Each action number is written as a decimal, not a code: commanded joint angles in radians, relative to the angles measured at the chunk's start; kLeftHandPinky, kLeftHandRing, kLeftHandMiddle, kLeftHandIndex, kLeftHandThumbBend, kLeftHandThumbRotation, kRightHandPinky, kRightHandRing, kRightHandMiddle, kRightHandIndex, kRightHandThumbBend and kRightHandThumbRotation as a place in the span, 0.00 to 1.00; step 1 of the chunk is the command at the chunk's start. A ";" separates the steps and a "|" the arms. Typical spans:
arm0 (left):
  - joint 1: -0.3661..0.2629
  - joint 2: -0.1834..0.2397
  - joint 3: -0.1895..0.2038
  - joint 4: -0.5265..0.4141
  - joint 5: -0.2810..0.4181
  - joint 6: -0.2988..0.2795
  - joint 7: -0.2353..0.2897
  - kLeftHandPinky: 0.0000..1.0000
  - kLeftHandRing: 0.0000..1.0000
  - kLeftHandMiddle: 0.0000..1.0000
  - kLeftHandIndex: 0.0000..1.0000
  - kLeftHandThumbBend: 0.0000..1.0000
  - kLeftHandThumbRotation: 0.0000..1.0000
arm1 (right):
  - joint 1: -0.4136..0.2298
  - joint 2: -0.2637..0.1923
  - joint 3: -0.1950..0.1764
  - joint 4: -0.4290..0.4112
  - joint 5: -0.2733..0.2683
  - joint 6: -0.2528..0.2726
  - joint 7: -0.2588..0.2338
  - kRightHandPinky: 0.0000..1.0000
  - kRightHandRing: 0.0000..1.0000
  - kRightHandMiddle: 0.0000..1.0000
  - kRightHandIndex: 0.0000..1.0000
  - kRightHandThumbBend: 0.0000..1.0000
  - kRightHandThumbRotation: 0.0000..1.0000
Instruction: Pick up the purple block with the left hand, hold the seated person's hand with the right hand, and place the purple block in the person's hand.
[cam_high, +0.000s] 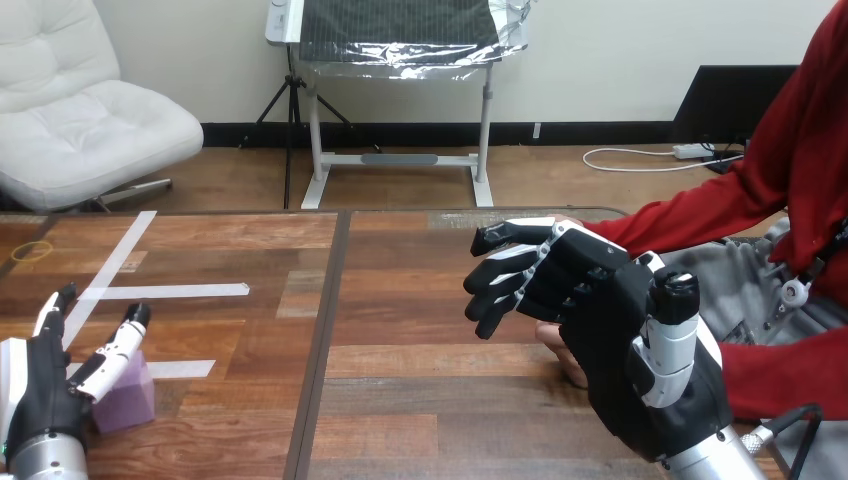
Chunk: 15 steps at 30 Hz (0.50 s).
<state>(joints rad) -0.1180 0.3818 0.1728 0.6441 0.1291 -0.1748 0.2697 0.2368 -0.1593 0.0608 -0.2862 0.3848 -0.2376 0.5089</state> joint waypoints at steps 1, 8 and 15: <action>-0.046 0.005 -0.001 0.022 0.016 -0.038 0.018 0.89 0.96 0.96 0.92 0.52 0.51 | -0.057 0.006 -0.018 -0.020 0.015 -0.025 0.002 0.41 0.51 0.57 0.64 0.93 1.00; -0.055 0.008 -0.007 0.045 0.022 -0.048 0.024 0.92 0.98 0.98 0.93 0.52 0.51 | -0.058 0.010 -0.018 -0.019 0.017 -0.027 0.005 0.41 0.50 0.56 0.64 0.92 1.00; -0.062 0.010 -0.012 0.062 0.023 -0.056 0.019 0.95 1.00 0.99 0.95 0.54 0.52 | -0.058 0.010 -0.018 -0.017 0.020 -0.027 0.009 0.41 0.50 0.56 0.63 0.92 1.00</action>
<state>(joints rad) -0.1188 0.3818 0.1720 0.6977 0.1328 -0.1951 0.2824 0.2368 -0.1581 0.0597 -0.2862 0.3862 -0.2378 0.5149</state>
